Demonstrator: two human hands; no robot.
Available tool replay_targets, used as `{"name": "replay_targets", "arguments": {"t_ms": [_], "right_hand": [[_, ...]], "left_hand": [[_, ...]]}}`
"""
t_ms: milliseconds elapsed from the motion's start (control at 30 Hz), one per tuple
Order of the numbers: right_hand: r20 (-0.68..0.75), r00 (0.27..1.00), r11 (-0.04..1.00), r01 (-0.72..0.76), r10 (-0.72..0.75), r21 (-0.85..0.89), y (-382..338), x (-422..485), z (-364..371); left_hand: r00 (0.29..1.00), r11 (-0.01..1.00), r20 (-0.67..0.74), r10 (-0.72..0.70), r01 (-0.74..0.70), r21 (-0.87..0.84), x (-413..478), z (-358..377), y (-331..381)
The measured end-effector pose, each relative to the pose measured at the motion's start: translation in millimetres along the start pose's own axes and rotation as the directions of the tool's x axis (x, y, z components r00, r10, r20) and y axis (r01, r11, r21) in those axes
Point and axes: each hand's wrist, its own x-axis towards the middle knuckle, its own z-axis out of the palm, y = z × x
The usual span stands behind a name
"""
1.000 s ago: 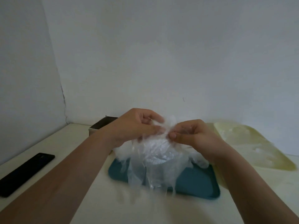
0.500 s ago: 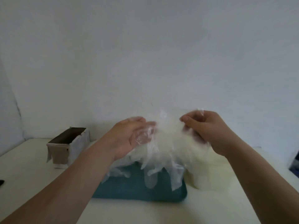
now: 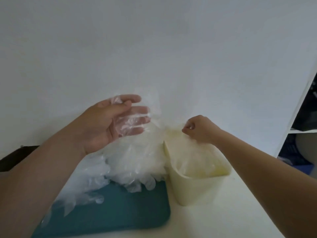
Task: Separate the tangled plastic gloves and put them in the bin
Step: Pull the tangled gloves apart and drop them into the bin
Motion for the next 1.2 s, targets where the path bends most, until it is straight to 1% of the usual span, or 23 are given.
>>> {"name": "replay_targets", "arguments": {"t_ms": [67, 167, 233, 267, 300, 333, 367, 400, 467, 500, 567, 600, 667, 700, 733, 767, 800, 833, 933, 1000, 1100, 1167, 1200], "right_hand": [[-0.013, 1.000, 0.998, -0.006, 0.005, -0.060, 5, 8, 10], [0.039, 0.999, 0.993, -0.004, 0.009, -0.118, 11, 12, 17], [0.066, 0.997, 0.990, 0.048, -0.040, -0.131, 12, 6, 12], [0.037, 0.997, 0.998, 0.065, -0.064, -0.026, 14, 4, 7], [-0.004, 0.999, 0.986, 0.046, -0.045, 0.163, 14, 2, -1], [-0.007, 0.999, 0.897, -0.036, 0.043, 0.440, 13, -2, -9], [0.006, 0.994, 0.777, -0.088, 0.107, 0.623, 16, -4, -20], [0.001, 0.991, 0.712, -0.095, 0.131, 0.696, 21, -1, -29], [-0.076, 0.983, 0.763, -0.082, 0.168, 0.641, 33, -5, -46], [-0.154, 0.974, 0.828, -0.051, 0.164, 0.559, 35, -9, -54], [-0.261, 0.959, 0.911, 0.008, 0.110, 0.413, 29, -20, -62], [-0.264, 0.961, 0.933, 0.015, 0.086, 0.361, 21, -28, -61], [-0.149, 0.989, 0.962, 0.017, 0.025, 0.273, 1, -44, -57], [-0.028, 1.000, 0.978, 0.014, -0.008, 0.207, -9, -51, -52], [0.127, 0.992, 0.994, 0.006, -0.020, 0.110, -18, -57, -46], [0.285, 0.958, 1.000, -0.004, 0.003, 0.002, -24, -62, -38], [0.402, 0.915, 0.995, -0.002, 0.044, -0.103, -30, -65, -28], [0.472, 0.878, 0.981, 0.016, 0.079, -0.195, -34, -66, -18], [0.539, 0.836, 0.934, 0.104, 0.103, -0.341, -32, -54, 20], [0.556, 0.819, 0.899, 0.133, 0.138, -0.418, -22, -42, 43], [0.598, 0.777, 0.843, 0.181, 0.194, -0.507, -12, -35, 66], [0.638, 0.743, 0.827, 0.220, 0.201, -0.517, -17, -38, 64], [0.637, 0.745, 0.833, 0.215, 0.198, -0.510, -25, -41, 58]], "left_hand": [[0.999, 1.000, 0.043, 0.014, -0.015, 0.027, 4, 10, 8], [0.995, 1.000, 0.098, -0.003, 0.003, 0.004, 22, 31, 10], [0.992, 0.999, 0.118, -0.036, 0.038, -0.014, 41, 46, 2], [0.991, 0.998, 0.119, -0.057, 0.058, -0.004, 52, 53, -5], [0.990, 0.997, 0.112, -0.082, 0.081, 0.020, 64, 61, -14], [0.989, 0.993, 0.096, -0.116, 0.112, 0.046, 73, 67, -22], [0.985, 0.986, 0.077, -0.155, 0.149, 0.075, 81, 76, -32], [0.981, 0.978, 0.049, -0.186, 0.180, 0.109, 88, 81, -41], [0.976, 0.954, -0.014, -0.217, 0.216, 0.207, 98, 93, -62], [0.973, 0.938, -0.044, -0.227, 0.231, 0.260, 103, 98, -72], [0.969, 0.916, -0.074, -0.235, 0.247, 0.318, 111, 105, -92], [0.966, 0.908, -0.090, -0.240, 0.257, 0.332, 113, 107, -98], [0.960, 0.897, -0.122, -0.252, 0.279, 0.342, 116, 110, -109], [0.957, 0.889, -0.138, -0.254, 0.287, 0.357, 117, 109, -112], [0.958, 0.882, -0.144, -0.248, 0.285, 0.375, 118, 107, -115], [0.961, 0.881, -0.149, -0.232, 0.273, 0.387, 121, 104, -117], [0.963, 0.888, -0.170, -0.211, 0.261, 0.377, 123, 100, -118], [0.962, 0.899, -0.206, -0.181, 0.247, 0.362, 124, 94, -117], [0.952, 0.917, -0.296, -0.075, 0.182, 0.356, 117, 74, -106], [0.950, 0.929, -0.313, -0.027, 0.139, 0.343, 106, 59, -99], [0.957, 0.931, -0.291, 0.005, 0.102, 0.351, 77, 42, -94], [0.965, 0.918, -0.262, 0.013, 0.093, 0.387, 58, 33, -91], [0.969, 0.908, -0.247, 0.015, 0.090, 0.408, 47, 27, -89]]}}
